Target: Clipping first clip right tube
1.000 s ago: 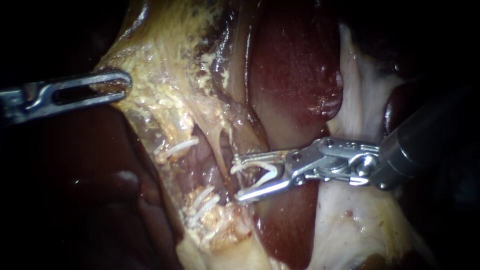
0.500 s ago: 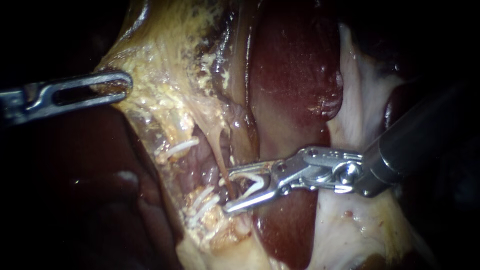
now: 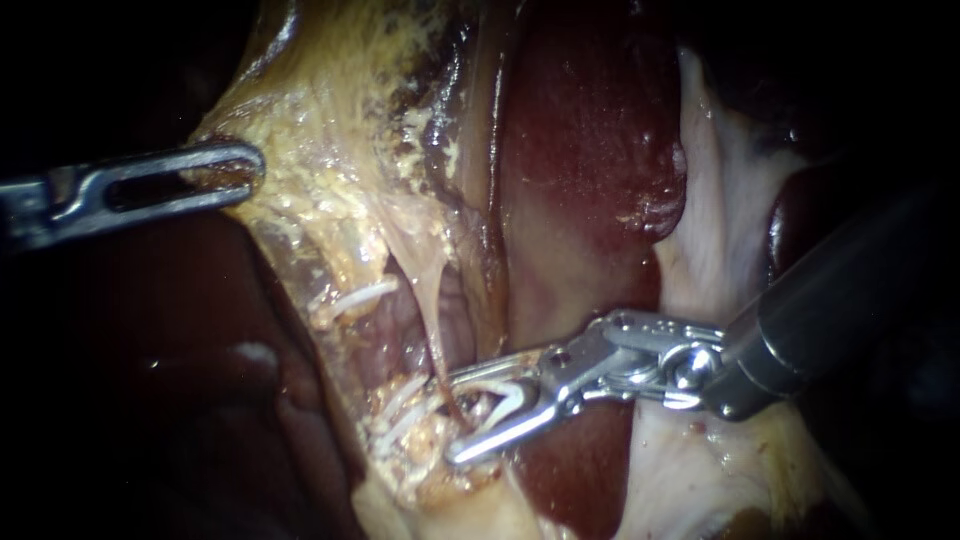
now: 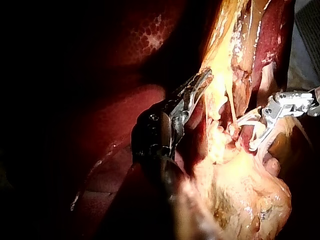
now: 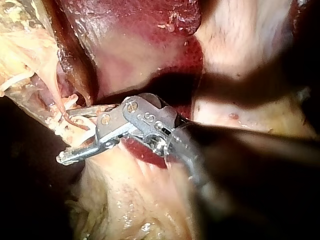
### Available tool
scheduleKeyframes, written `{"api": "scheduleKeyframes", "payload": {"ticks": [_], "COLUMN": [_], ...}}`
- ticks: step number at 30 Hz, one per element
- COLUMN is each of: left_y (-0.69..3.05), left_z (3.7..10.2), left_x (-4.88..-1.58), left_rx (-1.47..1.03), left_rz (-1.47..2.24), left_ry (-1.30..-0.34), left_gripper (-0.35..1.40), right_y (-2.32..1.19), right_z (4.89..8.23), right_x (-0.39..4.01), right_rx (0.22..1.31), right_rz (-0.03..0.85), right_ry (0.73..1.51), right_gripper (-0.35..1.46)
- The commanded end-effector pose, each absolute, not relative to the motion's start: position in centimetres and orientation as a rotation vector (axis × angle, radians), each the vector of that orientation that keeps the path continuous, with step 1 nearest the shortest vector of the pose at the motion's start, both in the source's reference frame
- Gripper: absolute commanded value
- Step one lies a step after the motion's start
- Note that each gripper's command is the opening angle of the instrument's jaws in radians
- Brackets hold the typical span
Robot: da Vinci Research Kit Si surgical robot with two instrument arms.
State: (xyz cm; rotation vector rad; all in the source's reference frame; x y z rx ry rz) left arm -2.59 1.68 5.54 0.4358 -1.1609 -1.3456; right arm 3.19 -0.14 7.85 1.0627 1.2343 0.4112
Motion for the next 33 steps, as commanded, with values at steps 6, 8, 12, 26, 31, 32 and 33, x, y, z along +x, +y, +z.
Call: {"api": "scheduleKeyframes", "payload": {"ticks": [6,8,12,26,31,32,33], "left_y": [1.69,1.69,1.68,1.67,1.67,1.67,1.67], "left_z": [5.55,5.55,5.55,5.55,5.55,5.55,5.55], "left_x": [-2.6,-2.6,-2.62,-2.62,-2.62,-2.62,-2.62], "left_rx": [0.435,0.435,0.434,0.433,0.433,0.433,0.433], "left_rz": [-1.347,-1.347,-1.347,-1.347,-1.347,-1.347,-1.347], "left_ry": [-1.16,-1.16,-1.16,-1.16,-1.161,-1.161,-1.161], "left_gripper": [-0.35,-0.35,-0.35,-0.35,-0.35,-0.35,-0.35], "right_y": [-0.22,-0.24,-0.25,-0.14,-0.13,-0.13,-0.13], "right_z": [7.94,7.98,8.03,7.99,8.05,8.06,8.07], "right_x": [3.28,3.31,3.33,3.18,3.18,3.17,3.17], "right_rx": [1.069,1.07,1.068,1.019,1.011,1.009,1.008], "right_rz": [0.424,0.427,0.426,0.441,0.437,0.435,0.433], "right_ry": [1.224,1.221,1.221,1.242,1.222,1.217,1.211], "right_gripper": [0.54,0.54,0.52,-0.35,-0.35,-0.35,-0.35]}}
